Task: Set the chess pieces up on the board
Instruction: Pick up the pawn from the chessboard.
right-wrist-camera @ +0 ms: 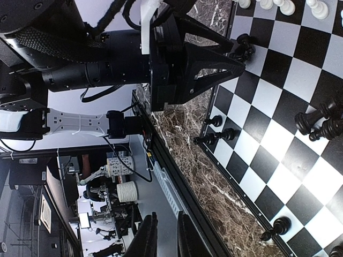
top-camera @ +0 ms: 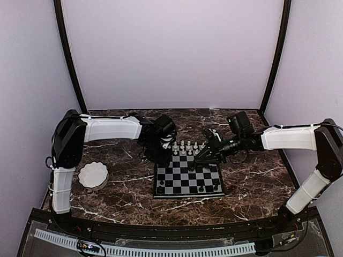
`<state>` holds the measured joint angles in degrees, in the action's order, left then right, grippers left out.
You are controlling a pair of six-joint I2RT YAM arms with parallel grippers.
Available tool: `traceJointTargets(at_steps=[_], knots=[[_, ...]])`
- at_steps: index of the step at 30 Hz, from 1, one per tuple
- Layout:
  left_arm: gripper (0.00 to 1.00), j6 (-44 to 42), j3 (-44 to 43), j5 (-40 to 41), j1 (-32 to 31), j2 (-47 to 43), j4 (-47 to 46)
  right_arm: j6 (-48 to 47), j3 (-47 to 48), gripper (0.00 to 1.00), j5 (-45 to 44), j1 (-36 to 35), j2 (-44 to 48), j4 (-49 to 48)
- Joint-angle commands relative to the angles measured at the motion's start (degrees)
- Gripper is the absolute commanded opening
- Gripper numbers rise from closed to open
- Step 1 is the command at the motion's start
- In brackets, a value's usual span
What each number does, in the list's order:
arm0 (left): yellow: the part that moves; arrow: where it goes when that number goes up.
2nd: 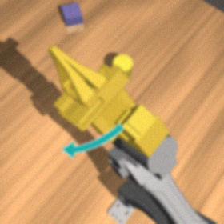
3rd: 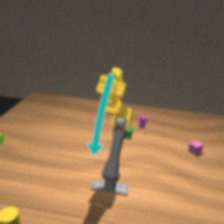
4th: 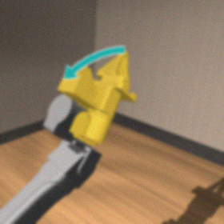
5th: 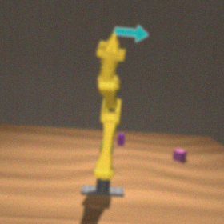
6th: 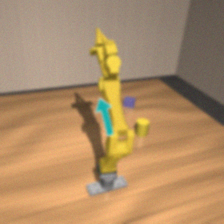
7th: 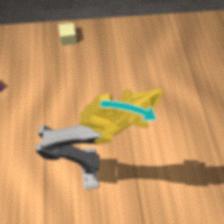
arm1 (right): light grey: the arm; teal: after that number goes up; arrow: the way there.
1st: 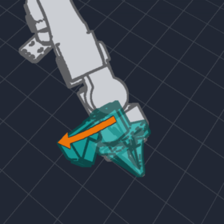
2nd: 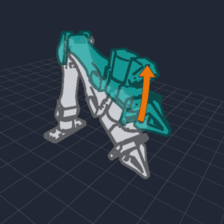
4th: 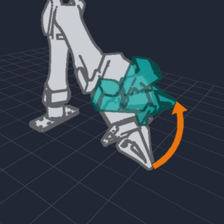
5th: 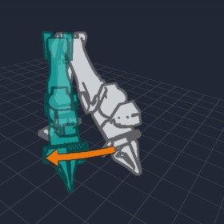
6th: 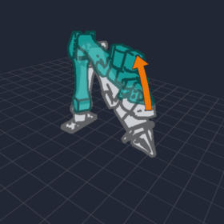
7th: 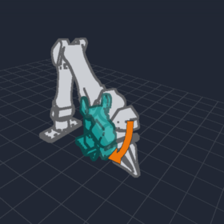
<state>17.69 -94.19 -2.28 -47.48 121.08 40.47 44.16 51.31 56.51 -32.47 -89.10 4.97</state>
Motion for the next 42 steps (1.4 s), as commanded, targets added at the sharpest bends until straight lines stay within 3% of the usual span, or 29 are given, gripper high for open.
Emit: traceJointTargets(at_steps=[1,19,28,42], knots=[[0.41,-4.44,-2.13,0.55,0.25,0.82,2.47,-1.14,1.36,0.15,-0.07,0.47,-1.08,0.47],[0.35,-10.98,-1.64,-1.47,0.2,1.65,2.67,-0.89,2.14,0.15,0.47,0.74,-2.78,-0.09],[0.22,-12.57,-2.52,-2.17,0.2,1.89,4.65,-1.34,2.56,0.15,0.75,1.09,-3.7,0.21],[0.17,-13.12,2.62,-11.92,0.25,-12.04,-0.68,-3.01,4.81,0.17,-4.29,1.44,-4.98,1.75]])
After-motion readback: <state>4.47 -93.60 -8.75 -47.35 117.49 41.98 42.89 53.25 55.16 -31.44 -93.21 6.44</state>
